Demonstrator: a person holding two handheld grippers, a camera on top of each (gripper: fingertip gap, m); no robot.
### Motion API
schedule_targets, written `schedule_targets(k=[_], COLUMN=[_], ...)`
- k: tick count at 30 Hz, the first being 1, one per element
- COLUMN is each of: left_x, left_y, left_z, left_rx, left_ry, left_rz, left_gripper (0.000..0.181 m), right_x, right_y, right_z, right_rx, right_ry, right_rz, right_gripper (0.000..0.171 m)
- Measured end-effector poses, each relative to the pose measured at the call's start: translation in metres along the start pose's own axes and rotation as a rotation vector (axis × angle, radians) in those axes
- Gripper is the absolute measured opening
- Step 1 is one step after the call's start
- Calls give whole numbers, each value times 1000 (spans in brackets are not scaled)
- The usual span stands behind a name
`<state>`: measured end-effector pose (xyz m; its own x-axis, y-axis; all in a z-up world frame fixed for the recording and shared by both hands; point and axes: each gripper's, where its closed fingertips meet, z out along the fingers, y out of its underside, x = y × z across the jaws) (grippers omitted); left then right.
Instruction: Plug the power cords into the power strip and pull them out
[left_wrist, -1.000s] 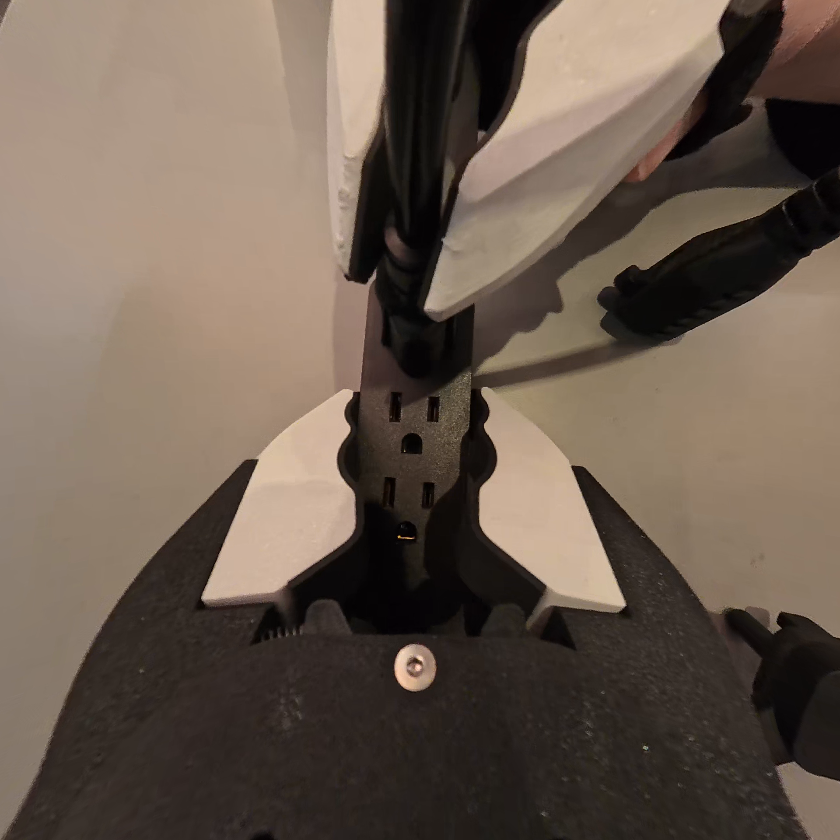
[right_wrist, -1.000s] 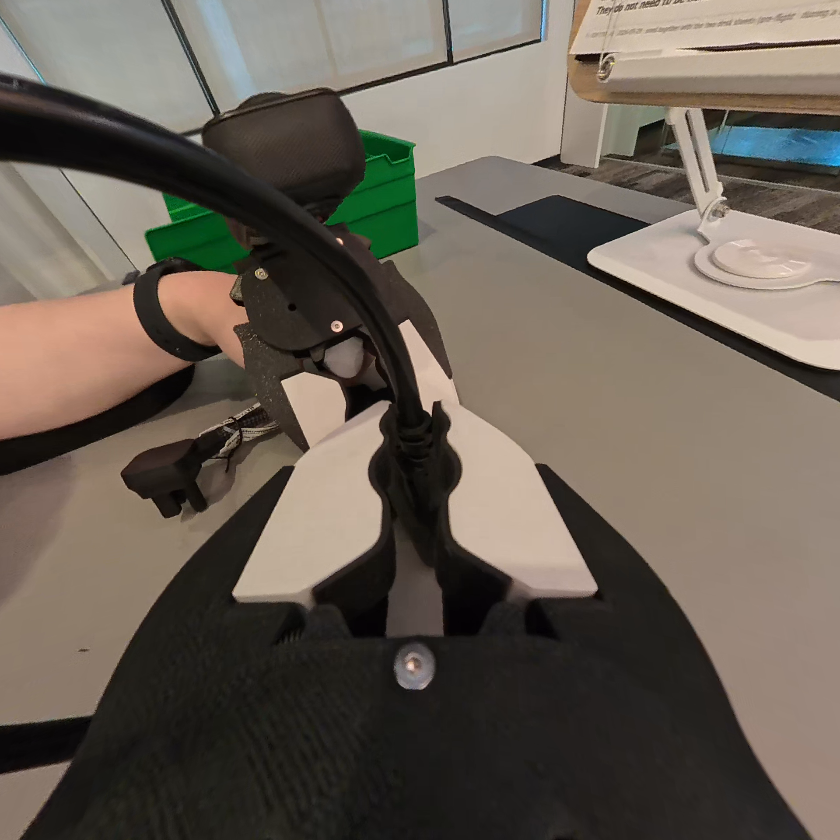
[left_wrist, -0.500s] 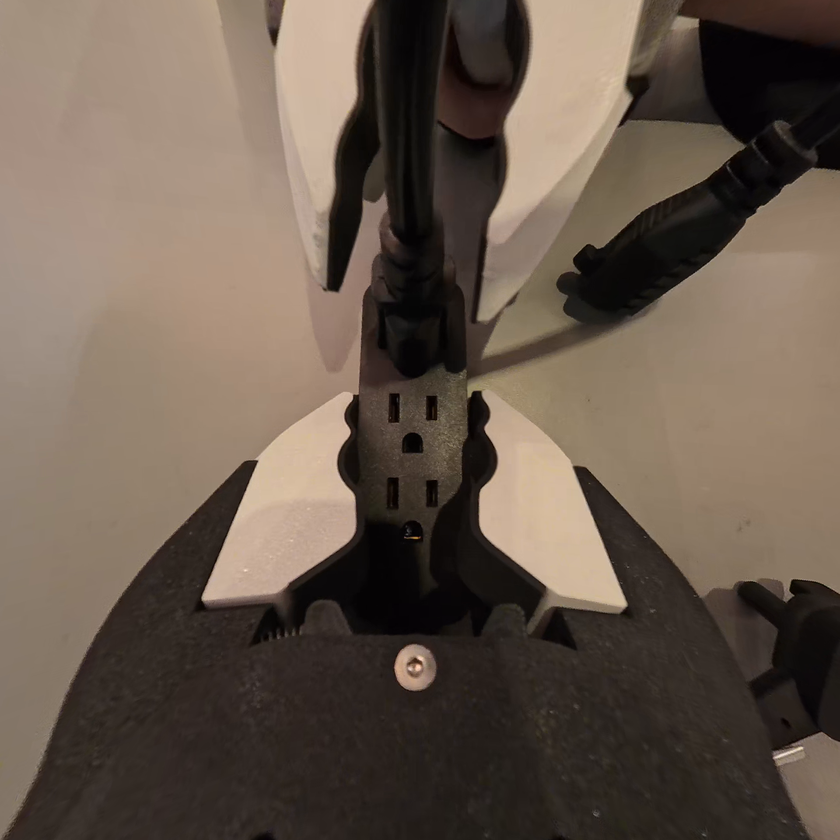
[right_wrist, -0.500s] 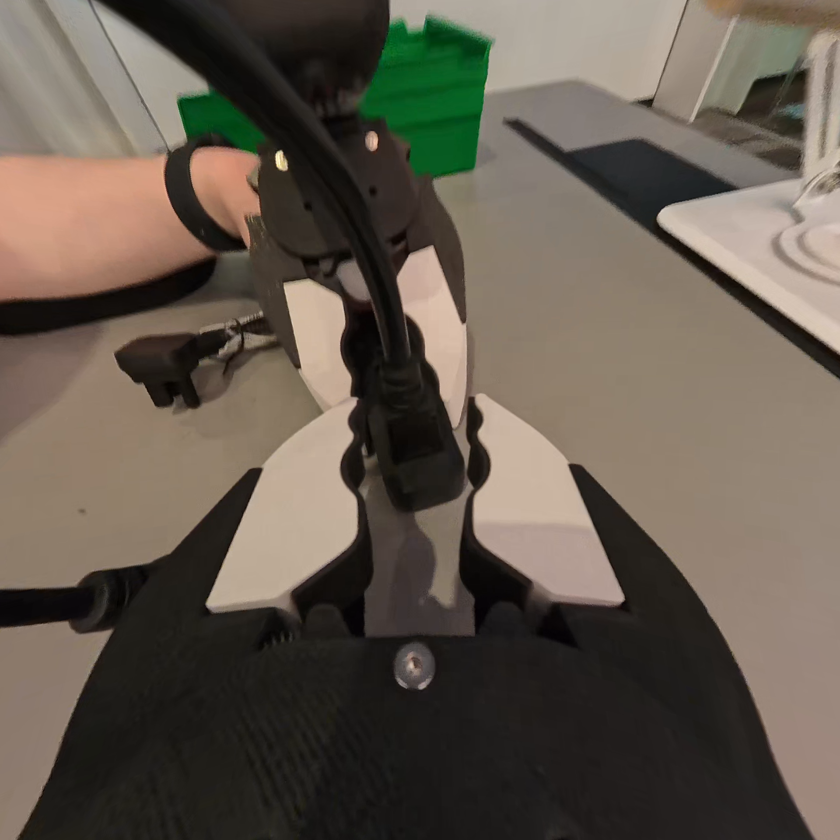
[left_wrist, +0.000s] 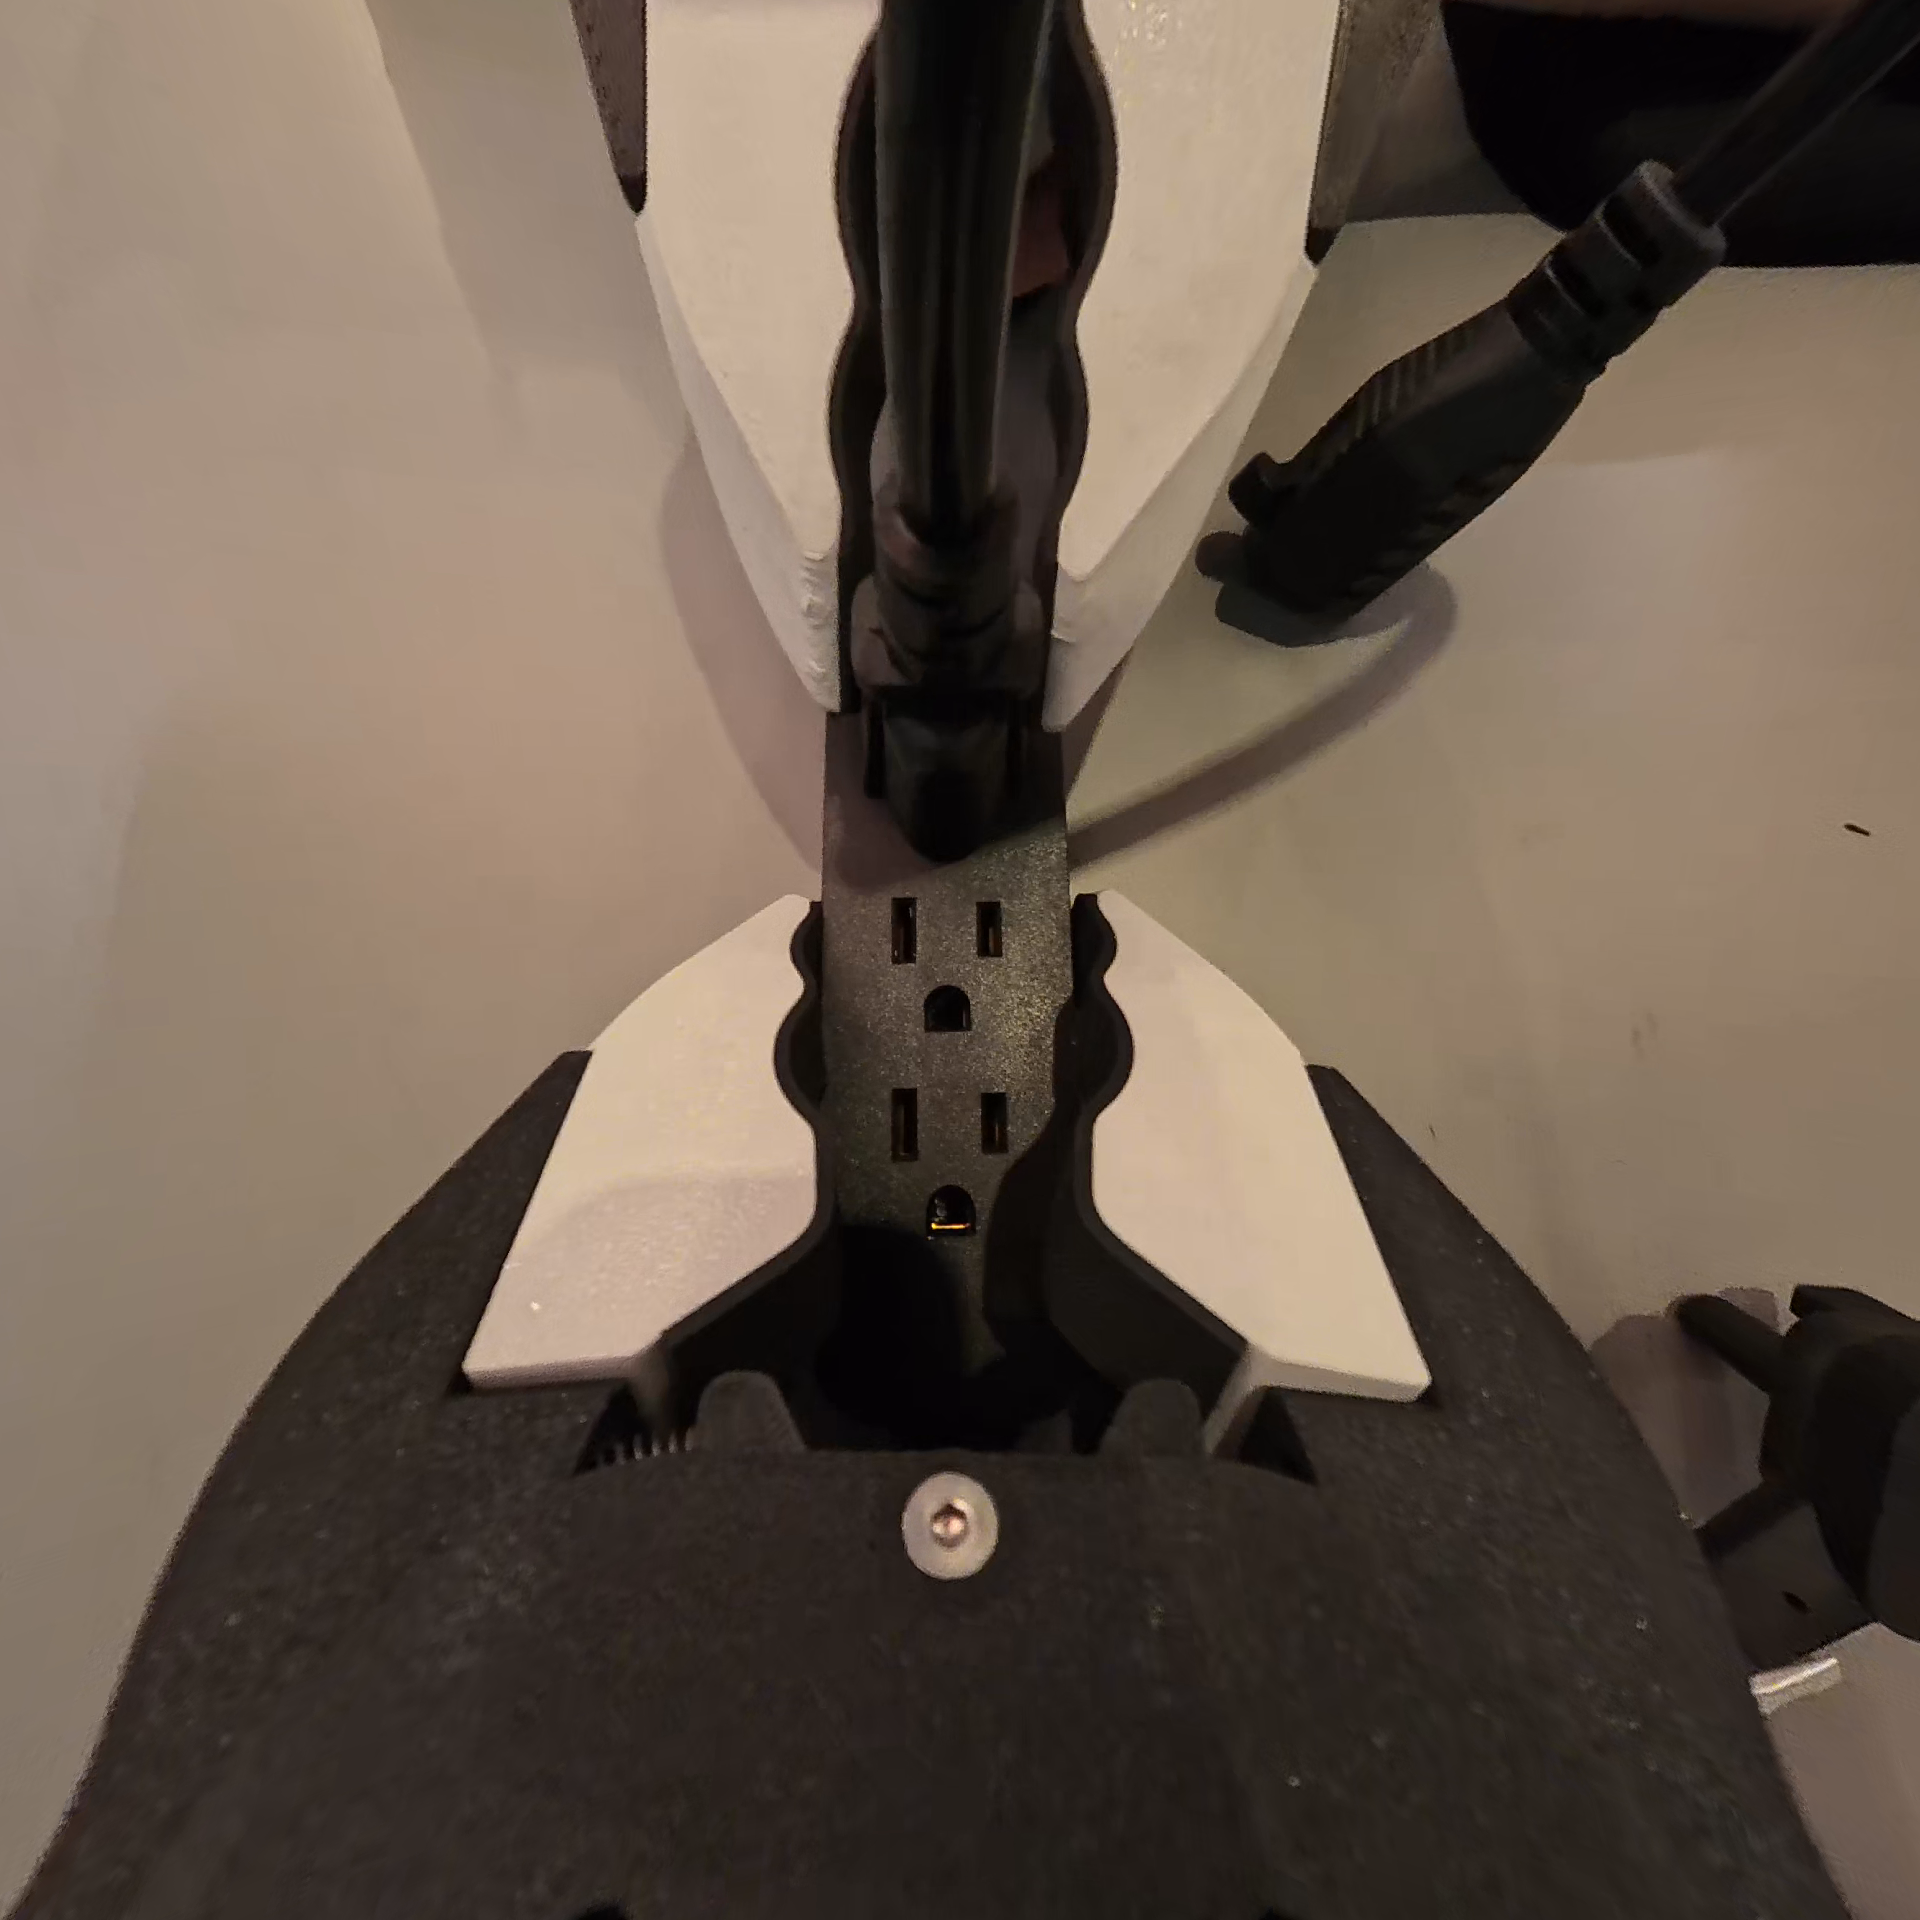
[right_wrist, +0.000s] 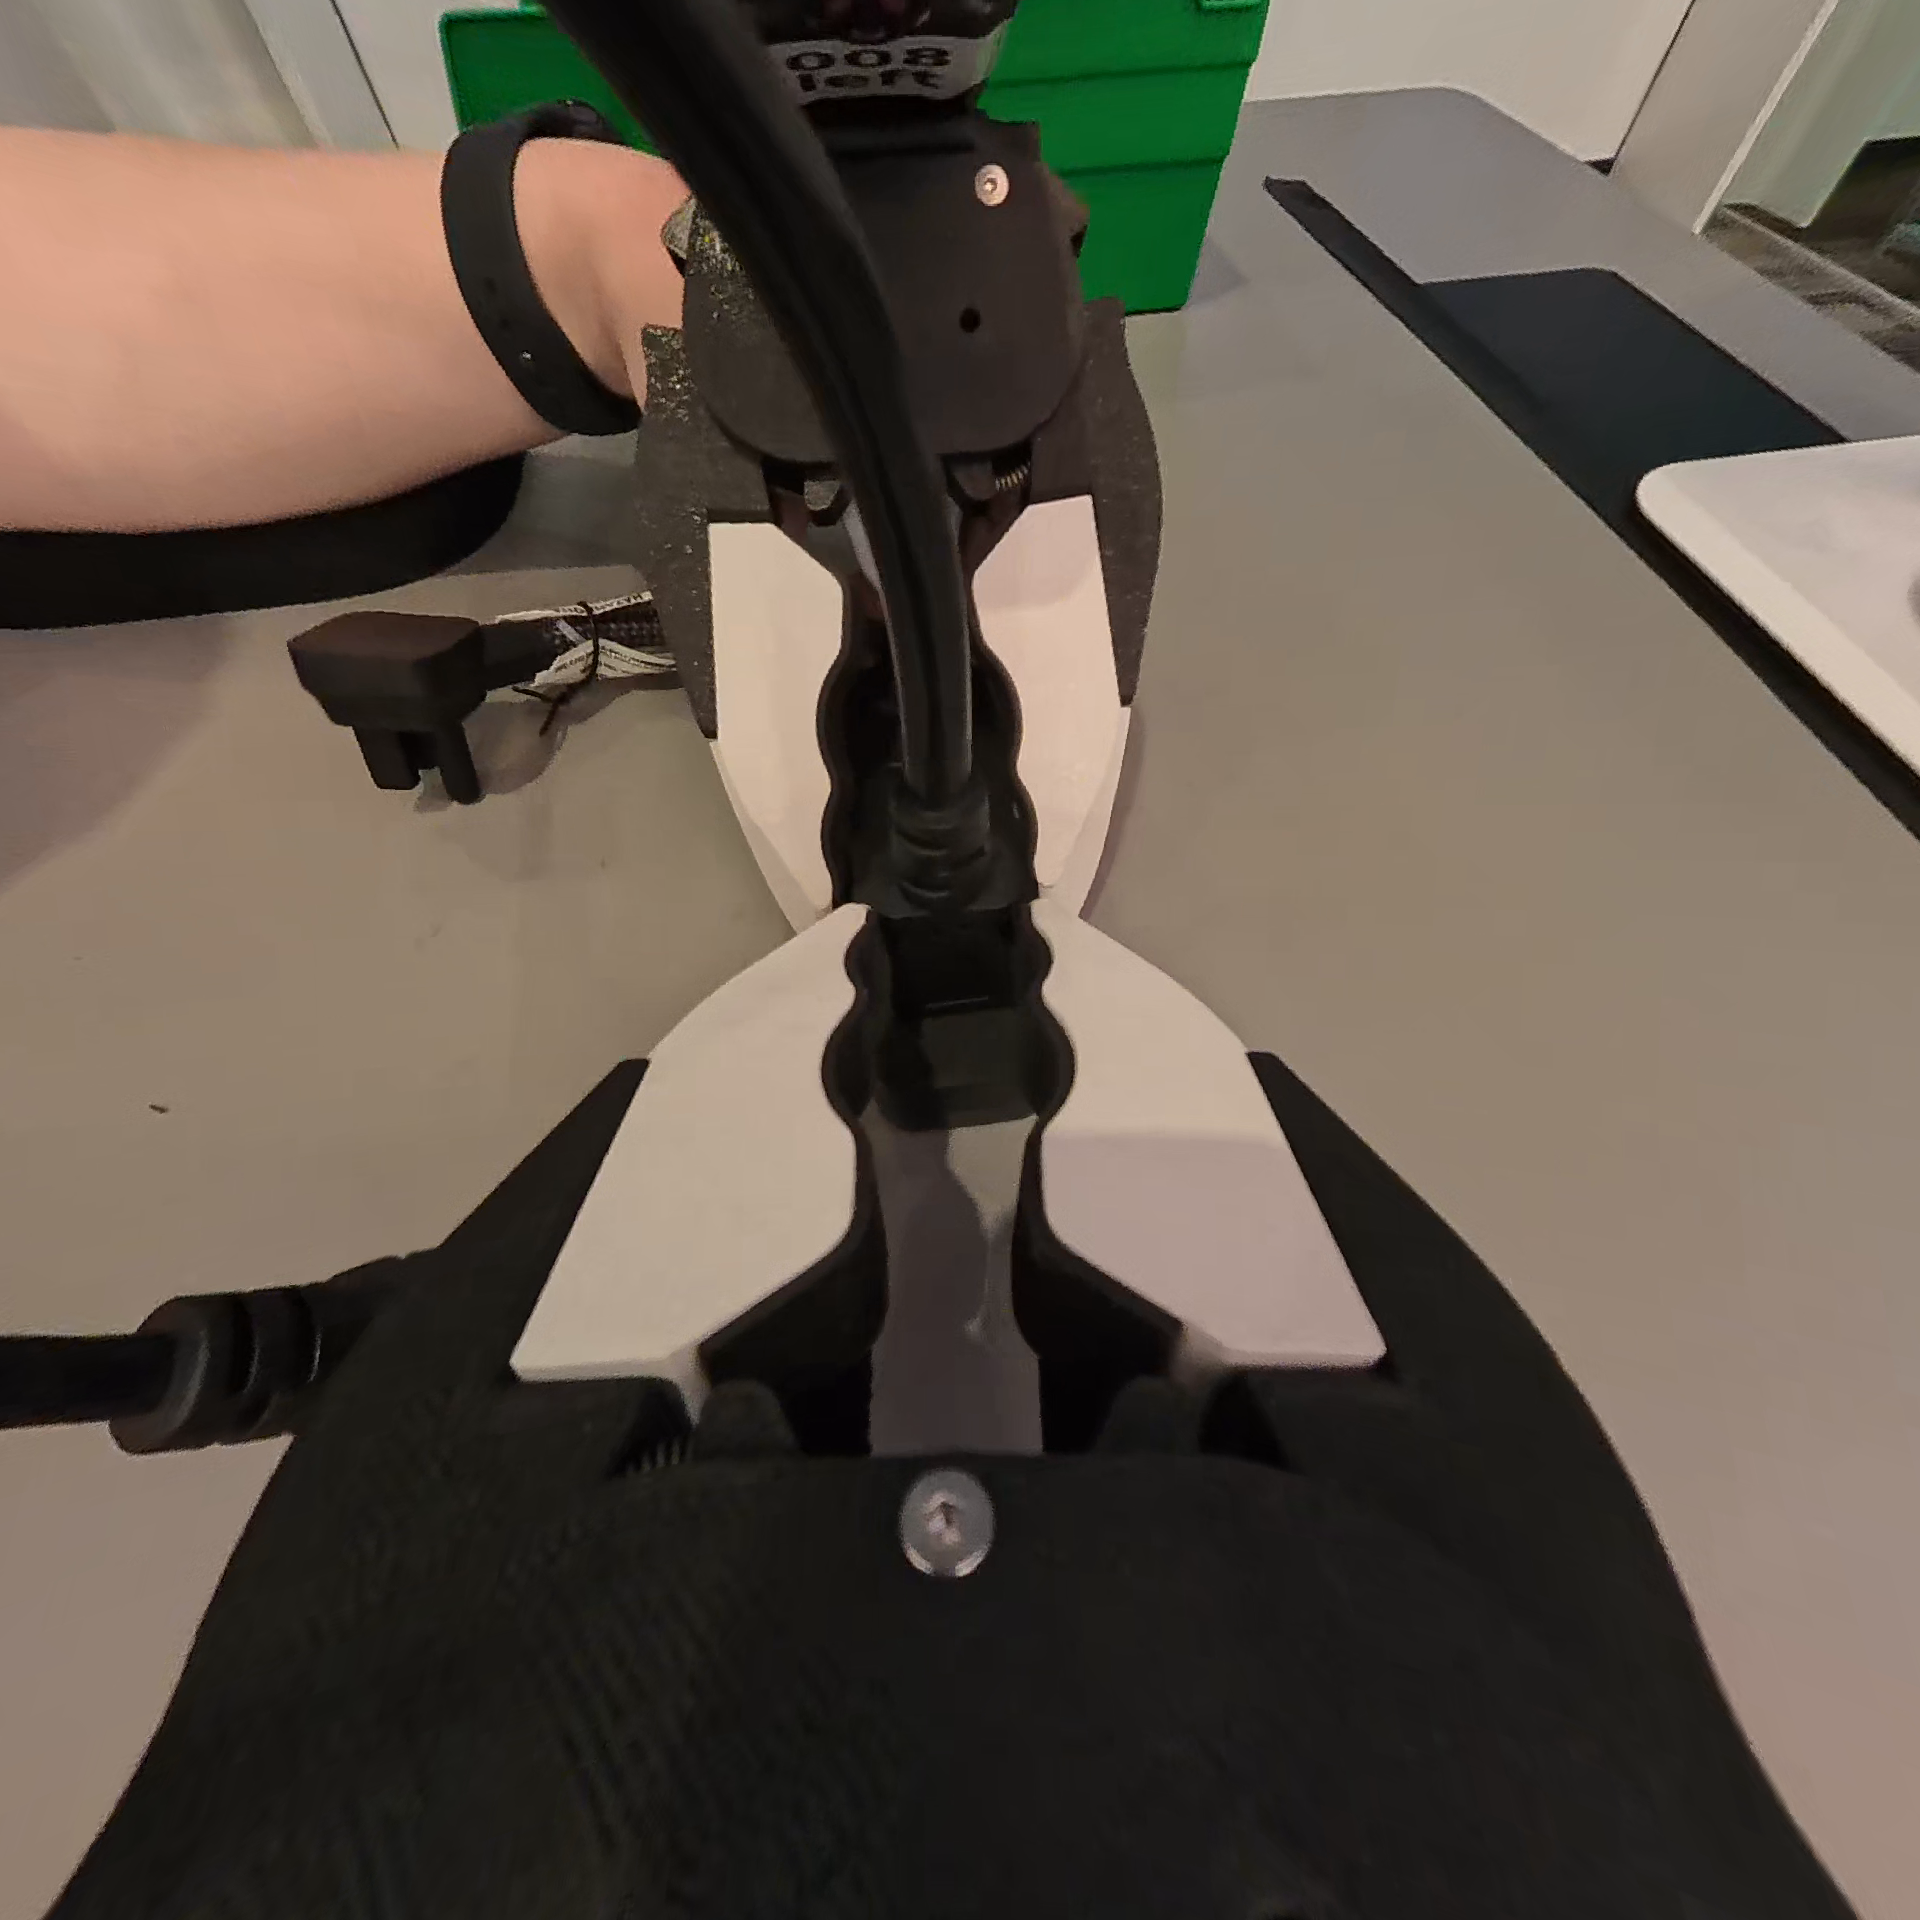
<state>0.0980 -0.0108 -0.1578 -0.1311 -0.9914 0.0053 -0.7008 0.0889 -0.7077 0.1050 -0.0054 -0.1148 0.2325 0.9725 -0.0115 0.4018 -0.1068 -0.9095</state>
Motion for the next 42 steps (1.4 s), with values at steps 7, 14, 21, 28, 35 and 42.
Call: schedule_targets(k=[7, 14, 21, 28, 35, 42], left_x=[3, 3, 2, 13, 26, 29], left_y=[1, -3, 2, 0, -14, -30], left_z=[-7, -9, -8, -17, -27, -29], left_rx=[19, 49, 24, 82, 187, 270], left_ry=[37, 44, 40, 153, 248, 269], left_rz=[-50, -39, -53, -79, -82, -103], left_gripper=[45, 47, 46, 46, 46, 47], right_x=[-1, 0, 1, -4, -13, -15], right_y=[-19, -30, -22, -33, -53, -63], right_z=[5, 7, 12, 16, 16, 13], right_rx=[120, 196, 140, 201, 328, 352], right_ry=[-9, -2, -59, -41, -95, -54], right_rz=[118, 166, 239, 228, 319, 269], right_gripper=[23, 23, 25, 23, 25, 24])
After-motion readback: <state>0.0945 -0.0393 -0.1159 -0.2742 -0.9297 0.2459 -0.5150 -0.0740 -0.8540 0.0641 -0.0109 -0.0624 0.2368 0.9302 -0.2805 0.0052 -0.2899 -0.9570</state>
